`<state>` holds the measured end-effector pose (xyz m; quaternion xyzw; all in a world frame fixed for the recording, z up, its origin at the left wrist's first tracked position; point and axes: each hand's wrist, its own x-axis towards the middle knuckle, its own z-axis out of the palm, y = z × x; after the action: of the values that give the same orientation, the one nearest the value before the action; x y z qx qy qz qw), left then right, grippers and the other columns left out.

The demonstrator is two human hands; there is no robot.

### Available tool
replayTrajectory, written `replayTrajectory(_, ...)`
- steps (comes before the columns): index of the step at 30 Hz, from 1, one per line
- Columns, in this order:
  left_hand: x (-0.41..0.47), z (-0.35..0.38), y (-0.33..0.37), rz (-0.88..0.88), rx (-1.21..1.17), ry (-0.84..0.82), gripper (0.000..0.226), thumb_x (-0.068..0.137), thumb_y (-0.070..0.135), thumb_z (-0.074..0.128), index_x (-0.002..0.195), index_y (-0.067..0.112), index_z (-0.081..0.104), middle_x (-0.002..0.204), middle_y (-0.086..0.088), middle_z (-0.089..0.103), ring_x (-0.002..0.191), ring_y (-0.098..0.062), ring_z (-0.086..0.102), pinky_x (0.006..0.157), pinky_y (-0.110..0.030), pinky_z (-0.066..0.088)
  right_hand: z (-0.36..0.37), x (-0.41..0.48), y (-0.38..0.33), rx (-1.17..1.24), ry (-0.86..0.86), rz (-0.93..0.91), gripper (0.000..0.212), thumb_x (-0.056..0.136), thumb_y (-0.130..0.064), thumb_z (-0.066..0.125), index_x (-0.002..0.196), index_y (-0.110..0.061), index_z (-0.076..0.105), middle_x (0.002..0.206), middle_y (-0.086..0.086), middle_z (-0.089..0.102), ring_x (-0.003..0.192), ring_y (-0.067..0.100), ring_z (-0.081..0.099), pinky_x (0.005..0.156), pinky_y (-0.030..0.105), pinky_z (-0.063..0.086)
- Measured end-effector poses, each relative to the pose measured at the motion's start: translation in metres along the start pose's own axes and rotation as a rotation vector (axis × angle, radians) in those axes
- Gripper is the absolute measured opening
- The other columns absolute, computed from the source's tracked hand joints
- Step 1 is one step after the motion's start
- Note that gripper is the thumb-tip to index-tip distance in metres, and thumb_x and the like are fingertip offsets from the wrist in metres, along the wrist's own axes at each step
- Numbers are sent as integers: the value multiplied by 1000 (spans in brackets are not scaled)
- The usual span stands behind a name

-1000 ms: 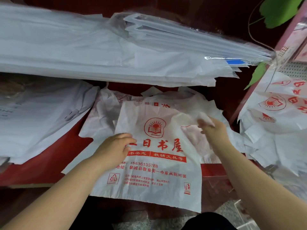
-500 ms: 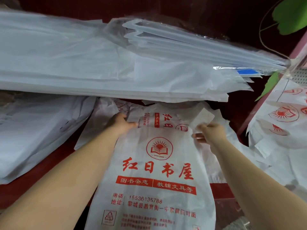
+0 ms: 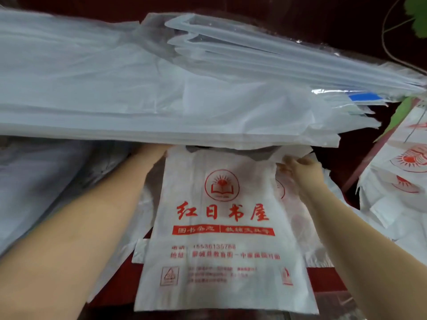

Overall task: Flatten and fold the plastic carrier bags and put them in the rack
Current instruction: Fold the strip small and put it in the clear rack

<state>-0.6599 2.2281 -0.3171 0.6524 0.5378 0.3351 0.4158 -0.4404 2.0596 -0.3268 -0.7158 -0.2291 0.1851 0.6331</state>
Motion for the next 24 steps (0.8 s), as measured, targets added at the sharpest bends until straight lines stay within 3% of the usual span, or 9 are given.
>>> replayTrajectory(2,-15,-12,9,36,-134,-59,32,90,2,48,61,15,46,46,6,54,36,1,51,44,-12,41,-1,-7,-7,-8,-14,-109,13,86,1,54,77,9,59,80,27,61,68,18,57,67,27,52)
replayTrajectory(3,-27,-18,12,66,-234,-103,28,89,-1,49,67,17,50,54,9,58,40,7,54,43,-7,42,-3,-12,-8,-48,-17,-154,15,85,1,56,80,15,59,85,36,59,69,26,55,70,34,51)
replayTrajectory(5,-54,-28,10,131,-343,-173,25,84,-7,55,77,17,57,64,14,64,55,6,62,47,-5,44,-9,-25,-6,-153,-52,-238,19,84,2,58,88,20,60,88,34,61,69,38,56,67,29,47)
replayTrajectory(8,-87,-37,-9,149,-281,-207,34,80,-18,49,70,13,60,54,12,65,59,2,62,51,-4,44,-23,-51,3,-296,-192,-352,15,84,8,55,88,2,68,96,17,68,85,26,64,76,25,51)
replayTrajectory(11,-111,-46,-28,128,-250,-259,56,82,-18,38,51,18,69,56,12,67,62,0,64,58,-5,48,-38,-82,10,-325,-317,-413,49,80,21,43,93,-22,64,100,-1,64,82,-6,61,79,5,46)
replayTrajectory(13,-123,-50,-38,131,-220,-298,58,84,-15,36,51,18,70,60,10,69,68,-2,64,60,-6,48,-47,-97,16,-352,-381,-402,59,75,27,33,98,-18,63,101,-2,62,86,-4,60,81,1,42)
replayTrajectory(18,-151,-44,-55,202,-60,-356,21,84,-1,59,74,16,65,71,10,68,65,12,60,64,-1,44,-58,-121,30,-367,-434,-318,44,80,19,39,80,-14,68,89,1,68,85,15,61,79,12,48)
replayTrajectory(21,-158,-38,-61,118,-110,-231,20,81,-2,64,71,15,62,72,3,62,60,-3,58,49,-8,44,-57,-124,26,-244,-369,-156,29,86,6,48,73,-14,64,75,-1,67,70,10,60,63,12,49)
replayTrajectory(24,-161,-36,-65,92,-84,-252,23,80,-3,64,75,19,60,78,2,61,67,-9,56,49,-8,43,-58,-122,29,-398,-355,-156,15,85,-4,59,75,-15,63,75,-7,61,67,6,55,58,7,42)
